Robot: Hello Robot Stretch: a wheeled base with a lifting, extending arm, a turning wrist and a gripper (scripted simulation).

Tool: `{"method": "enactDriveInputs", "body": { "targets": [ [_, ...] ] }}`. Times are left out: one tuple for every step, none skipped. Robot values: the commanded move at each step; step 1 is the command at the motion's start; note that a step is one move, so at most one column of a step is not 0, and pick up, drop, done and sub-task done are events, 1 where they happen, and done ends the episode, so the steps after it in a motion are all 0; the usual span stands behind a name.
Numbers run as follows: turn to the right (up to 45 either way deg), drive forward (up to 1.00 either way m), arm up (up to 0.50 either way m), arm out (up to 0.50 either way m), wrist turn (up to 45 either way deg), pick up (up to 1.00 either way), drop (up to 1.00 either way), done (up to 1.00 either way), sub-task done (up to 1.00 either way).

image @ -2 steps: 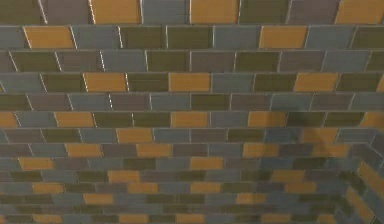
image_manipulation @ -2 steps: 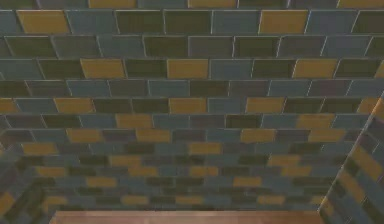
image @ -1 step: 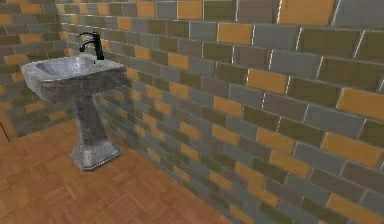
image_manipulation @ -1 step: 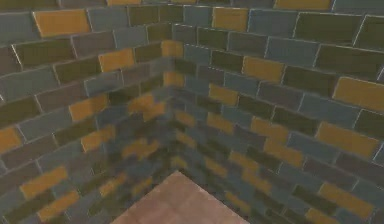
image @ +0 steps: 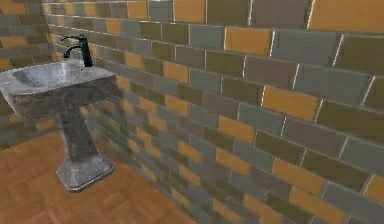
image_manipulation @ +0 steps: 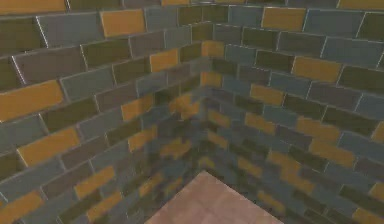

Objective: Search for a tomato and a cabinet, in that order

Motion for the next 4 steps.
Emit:
{"method": "enactDriveInputs", "body": {
  "targets": [
    [-45.0,0.00,0.00,0.00,0.0,0.00,0.00,0.00,0.00],
    [0.0,0.50,0.00,0.00,0.0,0.00,0.00,0.00,0.00],
    [-21.0,0.00,0.00,0.00,0.0,0.00,0.00,0.00,0.00],
    [0.0,0.40,0.00,0.00,0.0,0.00,0.00,0.00,0.00]
  ]
}}
